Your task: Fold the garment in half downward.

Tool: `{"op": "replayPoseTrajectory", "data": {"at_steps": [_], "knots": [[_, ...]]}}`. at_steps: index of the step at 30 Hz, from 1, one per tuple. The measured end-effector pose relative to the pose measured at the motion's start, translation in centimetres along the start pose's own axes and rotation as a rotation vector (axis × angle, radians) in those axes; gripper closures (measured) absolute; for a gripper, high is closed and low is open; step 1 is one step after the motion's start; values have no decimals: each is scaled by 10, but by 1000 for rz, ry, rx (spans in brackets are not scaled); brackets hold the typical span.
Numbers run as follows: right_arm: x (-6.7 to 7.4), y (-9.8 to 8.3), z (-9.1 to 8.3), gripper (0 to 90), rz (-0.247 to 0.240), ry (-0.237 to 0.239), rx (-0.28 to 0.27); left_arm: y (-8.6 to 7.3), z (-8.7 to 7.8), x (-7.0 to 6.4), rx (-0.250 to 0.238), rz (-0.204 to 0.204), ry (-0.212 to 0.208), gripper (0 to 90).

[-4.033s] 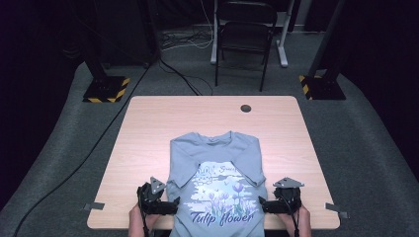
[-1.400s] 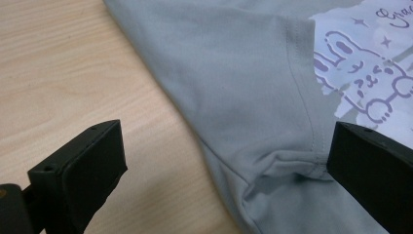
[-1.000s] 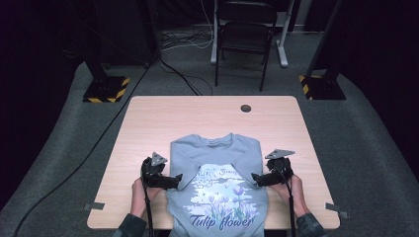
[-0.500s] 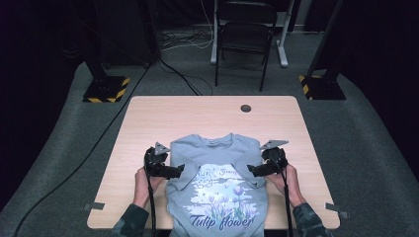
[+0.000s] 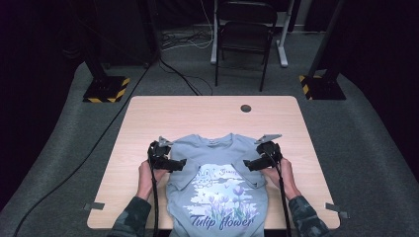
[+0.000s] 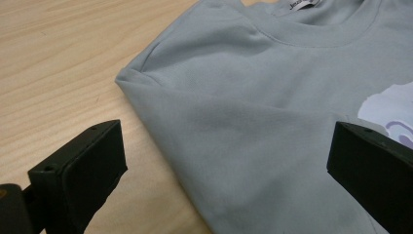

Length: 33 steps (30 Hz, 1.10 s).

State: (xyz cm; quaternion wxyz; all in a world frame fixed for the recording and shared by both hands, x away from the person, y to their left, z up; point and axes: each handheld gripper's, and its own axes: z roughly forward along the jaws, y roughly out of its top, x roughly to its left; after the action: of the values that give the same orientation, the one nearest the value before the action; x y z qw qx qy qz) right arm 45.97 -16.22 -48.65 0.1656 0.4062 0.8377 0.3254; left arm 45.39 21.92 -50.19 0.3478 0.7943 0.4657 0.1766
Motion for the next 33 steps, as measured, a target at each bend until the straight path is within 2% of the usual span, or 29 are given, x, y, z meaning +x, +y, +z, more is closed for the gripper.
{"op": "replayPoseTrajectory", "data": {"at_steps": [17, 33], "knots": [[-11, 22, 17, 51, 28, 9, 7, 21, 24, 5, 26, -3, 14, 8], [-25, 38, 37, 66, 68, 2, 29, 44, 44, 4, 50, -12, 28, 18]]}}
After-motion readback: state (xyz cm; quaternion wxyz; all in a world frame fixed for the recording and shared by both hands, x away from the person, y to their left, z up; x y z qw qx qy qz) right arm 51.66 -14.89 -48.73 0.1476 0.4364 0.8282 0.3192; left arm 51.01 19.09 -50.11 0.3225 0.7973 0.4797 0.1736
